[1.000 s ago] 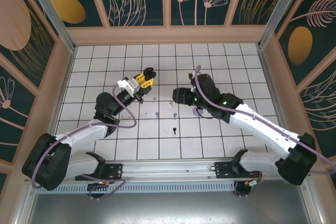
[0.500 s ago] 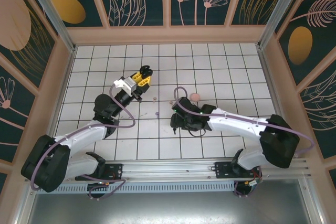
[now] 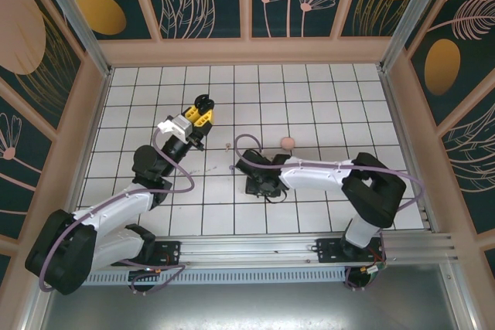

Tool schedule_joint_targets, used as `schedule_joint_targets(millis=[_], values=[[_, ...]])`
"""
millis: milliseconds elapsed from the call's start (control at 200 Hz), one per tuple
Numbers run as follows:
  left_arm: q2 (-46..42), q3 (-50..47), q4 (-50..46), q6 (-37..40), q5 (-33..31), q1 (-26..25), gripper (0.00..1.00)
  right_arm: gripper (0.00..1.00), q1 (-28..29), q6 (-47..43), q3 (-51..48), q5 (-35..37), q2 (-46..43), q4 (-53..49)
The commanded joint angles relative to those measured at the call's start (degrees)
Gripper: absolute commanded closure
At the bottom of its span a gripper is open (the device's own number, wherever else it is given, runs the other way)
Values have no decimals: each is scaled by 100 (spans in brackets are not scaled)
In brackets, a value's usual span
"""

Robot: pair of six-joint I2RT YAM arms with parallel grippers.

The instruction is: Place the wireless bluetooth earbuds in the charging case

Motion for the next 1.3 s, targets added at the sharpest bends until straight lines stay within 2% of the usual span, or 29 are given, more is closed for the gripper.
schedule_joint_targets(millis=[0, 410, 1076, 1291], values=[[-37, -66, 428, -97, -96, -34, 100, 54, 63, 59, 295, 192, 212, -309], [-24, -143, 504, -7, -79, -34, 100, 59, 204, 95, 643, 297, 611, -622], [-56, -169, 506, 15, -37, -34, 100, 69, 231, 42, 581, 323, 771, -561], [-42, -141, 462, -7, 26, -34, 100, 77, 235, 33, 538, 347, 705, -474]])
